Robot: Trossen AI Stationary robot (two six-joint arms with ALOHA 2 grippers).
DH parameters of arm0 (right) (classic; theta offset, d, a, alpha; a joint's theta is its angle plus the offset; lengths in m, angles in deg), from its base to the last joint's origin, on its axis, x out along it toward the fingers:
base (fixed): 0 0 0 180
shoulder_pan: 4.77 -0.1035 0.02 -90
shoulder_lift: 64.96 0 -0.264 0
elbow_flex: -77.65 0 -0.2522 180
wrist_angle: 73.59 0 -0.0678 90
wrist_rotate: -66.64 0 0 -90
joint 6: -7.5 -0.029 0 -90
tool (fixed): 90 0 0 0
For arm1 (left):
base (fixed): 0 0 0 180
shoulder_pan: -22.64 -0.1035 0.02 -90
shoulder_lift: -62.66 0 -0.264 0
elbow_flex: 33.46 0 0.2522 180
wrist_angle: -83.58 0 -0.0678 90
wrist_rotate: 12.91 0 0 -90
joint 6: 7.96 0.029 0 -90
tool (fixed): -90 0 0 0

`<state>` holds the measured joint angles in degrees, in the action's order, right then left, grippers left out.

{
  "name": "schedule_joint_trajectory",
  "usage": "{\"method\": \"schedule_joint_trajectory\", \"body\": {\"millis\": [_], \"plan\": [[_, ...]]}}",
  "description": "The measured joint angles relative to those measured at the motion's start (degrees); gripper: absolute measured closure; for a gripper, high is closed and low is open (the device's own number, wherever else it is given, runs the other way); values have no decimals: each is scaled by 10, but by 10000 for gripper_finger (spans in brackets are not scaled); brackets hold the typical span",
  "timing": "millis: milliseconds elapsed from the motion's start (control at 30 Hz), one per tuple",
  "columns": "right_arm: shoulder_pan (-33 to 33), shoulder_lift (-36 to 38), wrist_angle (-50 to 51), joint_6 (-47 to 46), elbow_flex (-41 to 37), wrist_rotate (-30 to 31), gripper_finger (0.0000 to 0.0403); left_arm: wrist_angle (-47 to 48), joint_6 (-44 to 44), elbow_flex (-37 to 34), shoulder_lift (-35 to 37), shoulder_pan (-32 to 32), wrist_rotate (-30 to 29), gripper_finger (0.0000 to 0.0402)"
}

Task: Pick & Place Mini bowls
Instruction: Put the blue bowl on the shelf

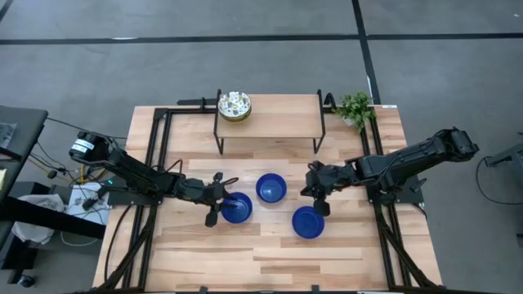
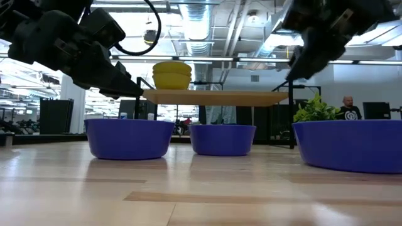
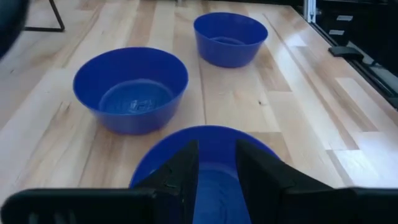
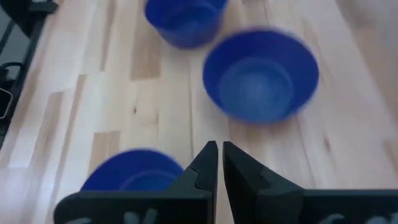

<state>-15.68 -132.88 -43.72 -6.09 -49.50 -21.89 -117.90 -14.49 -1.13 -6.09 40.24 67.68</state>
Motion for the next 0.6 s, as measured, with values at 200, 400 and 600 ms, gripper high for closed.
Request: {"method": "schedule_joint_trajectory", "body": {"millis": [200, 400, 600], "plan": [[-1, 0, 36, -44, 0, 45, 386, 0, 0, 0, 0, 0, 0, 298], [0, 0, 8, 6, 0, 80, 363, 0, 0, 0, 0, 0, 1, 298], [2, -40, -83, 71, 1, 80, 344, 0, 0, 0, 0, 0, 2, 298]]}}
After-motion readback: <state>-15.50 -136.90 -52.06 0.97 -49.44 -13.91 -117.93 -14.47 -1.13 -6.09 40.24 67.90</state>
